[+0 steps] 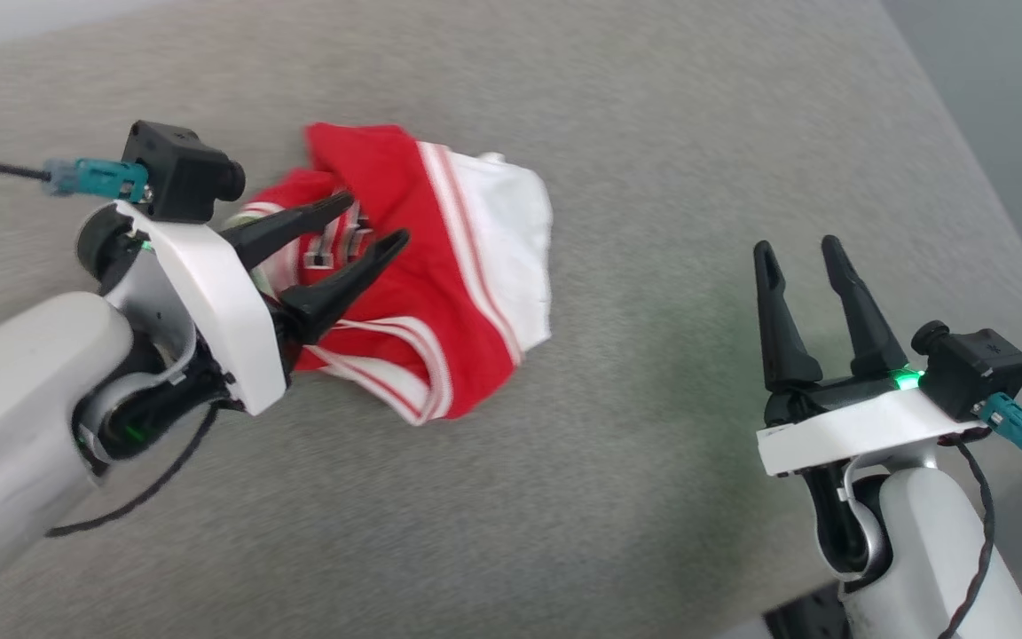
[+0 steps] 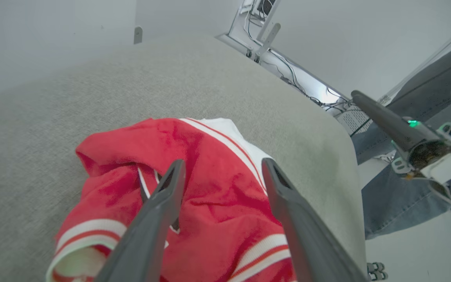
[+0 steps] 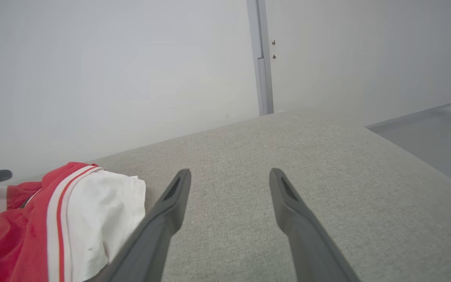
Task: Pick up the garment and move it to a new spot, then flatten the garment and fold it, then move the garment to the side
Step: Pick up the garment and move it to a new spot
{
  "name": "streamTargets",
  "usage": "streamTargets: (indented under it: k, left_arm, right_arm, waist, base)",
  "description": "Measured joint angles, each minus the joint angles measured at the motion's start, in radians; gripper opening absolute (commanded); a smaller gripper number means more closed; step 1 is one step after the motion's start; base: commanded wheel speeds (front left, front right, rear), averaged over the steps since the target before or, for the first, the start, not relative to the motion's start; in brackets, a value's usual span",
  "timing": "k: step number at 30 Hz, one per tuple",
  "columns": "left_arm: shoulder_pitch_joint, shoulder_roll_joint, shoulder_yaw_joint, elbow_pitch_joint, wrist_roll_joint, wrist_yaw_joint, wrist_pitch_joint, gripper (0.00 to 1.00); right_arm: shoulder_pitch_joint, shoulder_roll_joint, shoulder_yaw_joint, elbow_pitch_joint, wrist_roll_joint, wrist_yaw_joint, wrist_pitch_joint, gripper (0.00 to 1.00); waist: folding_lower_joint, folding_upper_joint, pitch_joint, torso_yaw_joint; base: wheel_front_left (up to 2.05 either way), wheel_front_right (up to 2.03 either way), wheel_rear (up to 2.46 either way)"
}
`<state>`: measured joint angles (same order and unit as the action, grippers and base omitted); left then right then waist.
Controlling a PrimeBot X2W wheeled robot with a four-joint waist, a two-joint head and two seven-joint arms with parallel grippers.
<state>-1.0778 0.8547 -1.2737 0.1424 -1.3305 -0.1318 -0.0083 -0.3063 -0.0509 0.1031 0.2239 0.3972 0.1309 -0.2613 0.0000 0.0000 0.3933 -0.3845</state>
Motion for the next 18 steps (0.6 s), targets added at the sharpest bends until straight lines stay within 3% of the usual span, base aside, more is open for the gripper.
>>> streamTargets:
  k: [6, 12, 18]
  left_arm:
    - [0.106, -0.031, 0.005, 0.049, -0.064, 0.0, -0.201, 1.0]
    - [0.238, -0.081, 0.036, 0.146, -0.105, 0.0, -0.249, 1.0]
    - [0.434, -0.156, 0.239, 0.243, -0.047, 0.0, -0.252, 1.0]
  right_arm:
    - [-0.008, 0.0, -0.048, 0.059, -0.091, 0.0, 0.0, 1.0]
    - [0.002, 0.0, -0.091, 0.105, -0.149, 0.0, 0.0, 1.0]
    - [0.069, 0.001, -0.163, 0.131, -0.205, 0.0, 0.0, 1.0]
  waist:
    - [0.0, 0.0, -0.075, 0.122]
    - [0.0, 0.0, -0.138, 0.229]
    - [0.0, 0.0, -0.223, 0.349]
  base:
    - [0.0, 0.0, 0.0]
    - [0.0, 0.0, 0.0]
    - [0.0, 0.0, 0.0]
